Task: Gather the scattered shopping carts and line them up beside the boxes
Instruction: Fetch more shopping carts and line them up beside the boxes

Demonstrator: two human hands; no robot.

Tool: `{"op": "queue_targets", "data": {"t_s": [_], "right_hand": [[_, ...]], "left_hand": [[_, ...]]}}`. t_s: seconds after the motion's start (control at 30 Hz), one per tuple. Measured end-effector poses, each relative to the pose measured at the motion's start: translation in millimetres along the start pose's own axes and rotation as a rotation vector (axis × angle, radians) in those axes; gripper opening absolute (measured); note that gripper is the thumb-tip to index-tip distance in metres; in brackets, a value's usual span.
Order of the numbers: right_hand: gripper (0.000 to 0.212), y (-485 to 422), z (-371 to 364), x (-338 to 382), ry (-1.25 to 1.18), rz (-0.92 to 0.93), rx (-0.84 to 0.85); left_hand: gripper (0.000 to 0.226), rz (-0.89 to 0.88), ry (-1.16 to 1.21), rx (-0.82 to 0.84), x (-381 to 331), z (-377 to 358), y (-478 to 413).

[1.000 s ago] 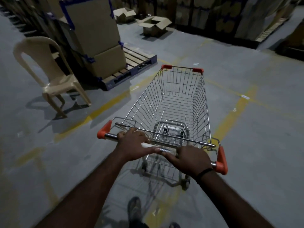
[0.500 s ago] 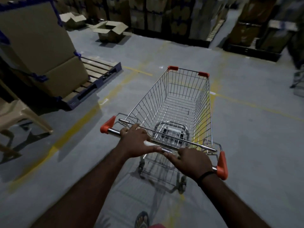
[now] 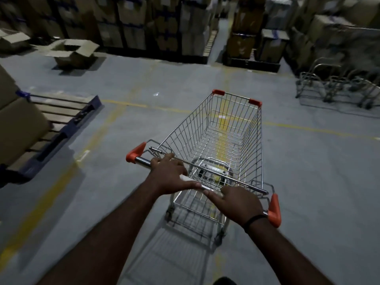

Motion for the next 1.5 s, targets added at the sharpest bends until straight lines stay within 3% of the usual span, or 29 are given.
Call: {"op": "queue_targets", "data": {"t_s": [0.17, 0.53, 0.67, 0.97, 1.27, 1.5], "right_hand": [[0.074, -34.0, 12.4, -39.9, 0.026, -0.056, -0.024], [0.076, -116.3, 50.2, -160.6, 0.042, -0.202, -0.07], [0.074, -144.7, 66.4, -198.7, 0.024, -0.225, -0.079], [0.078, -205.0, 94.2, -274.4, 0.063, -0.296, -0.104], [0.082, -304.5, 125.5, -357.4, 0.09, -0.363, -0.132], [0.082, -399.2, 149.9, -400.6, 0.079, -0.394, -0.134]], "left_hand": [[0.11, -0.076, -0.029, -0.011, -22.4, 4.7, -61.8], [0.096, -0.198, -0.057, 0.027, -101.0, 21.8, -208.6], [0.102, -0.238, -0.069, 0.002, -127.4, 29.3, -262.1], [0.08, -0.285, -0.082, -0.059, -175.9, 46.0, -361.4], [0.093, -0.313, -0.084, -0.1, -210.6, 70.3, -484.1], [0.084, -0.341, -0.065, -0.064, -211.5, 88.8, -602.1]]}}
Point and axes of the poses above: each hand's wrist, its own y-axis away from the middle knuckle, its own z-axis out of the back of the hand, x = y × z, the point moved 10 cm from there along -y, towards the middle knuckle, and after that the axes turned 2 degrees about -z, right-handed, at the moved point
